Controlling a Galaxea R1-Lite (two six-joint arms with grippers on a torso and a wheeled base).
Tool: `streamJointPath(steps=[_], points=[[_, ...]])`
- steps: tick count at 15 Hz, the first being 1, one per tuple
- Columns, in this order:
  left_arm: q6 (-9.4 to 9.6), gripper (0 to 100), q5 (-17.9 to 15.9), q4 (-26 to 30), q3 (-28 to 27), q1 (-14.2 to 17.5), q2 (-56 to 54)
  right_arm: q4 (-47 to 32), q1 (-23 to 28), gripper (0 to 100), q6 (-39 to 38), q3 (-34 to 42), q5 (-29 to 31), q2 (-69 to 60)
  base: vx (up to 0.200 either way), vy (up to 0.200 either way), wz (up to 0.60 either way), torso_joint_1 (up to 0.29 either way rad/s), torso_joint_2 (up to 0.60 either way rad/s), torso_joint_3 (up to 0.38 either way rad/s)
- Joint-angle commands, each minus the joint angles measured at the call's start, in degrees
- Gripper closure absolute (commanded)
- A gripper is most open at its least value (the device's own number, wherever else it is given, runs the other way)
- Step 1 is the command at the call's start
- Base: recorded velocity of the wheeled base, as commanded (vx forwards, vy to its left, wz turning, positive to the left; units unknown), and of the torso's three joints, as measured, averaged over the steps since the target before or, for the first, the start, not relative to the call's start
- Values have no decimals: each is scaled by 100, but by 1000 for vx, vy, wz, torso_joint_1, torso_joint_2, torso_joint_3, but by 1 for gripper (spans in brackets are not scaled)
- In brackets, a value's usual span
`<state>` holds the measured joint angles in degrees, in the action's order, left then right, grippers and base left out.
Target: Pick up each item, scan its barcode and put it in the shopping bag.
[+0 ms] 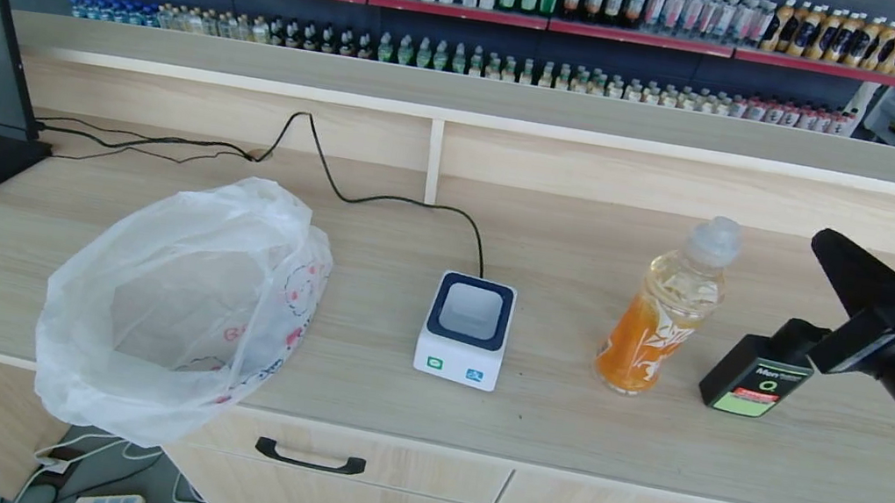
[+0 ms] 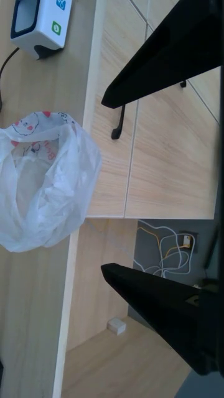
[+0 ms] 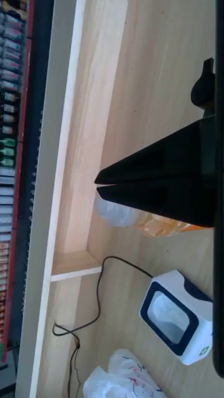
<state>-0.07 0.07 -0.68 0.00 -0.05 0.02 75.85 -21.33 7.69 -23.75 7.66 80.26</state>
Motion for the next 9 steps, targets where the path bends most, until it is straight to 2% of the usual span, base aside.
streamJointPath(steps=[1,2,7,9], points=[[-1,0,1,-2,0,-4,-2,26,-161,100,13,19,25,306,0,0,0,0,0,0],[-1,0,1,-2,0,-4,-2,26,-152,0,13,169,87,306,0,0,0,0,0,0],[-1,0,1,-2,0,-4,-2,211,-134,0,-22,863,78,51,0,0,0,0,0,0],[-1,0,1,-2,0,5,-2,202,-231,0,-242,916,61,86,0,0,0,0,0,0]])
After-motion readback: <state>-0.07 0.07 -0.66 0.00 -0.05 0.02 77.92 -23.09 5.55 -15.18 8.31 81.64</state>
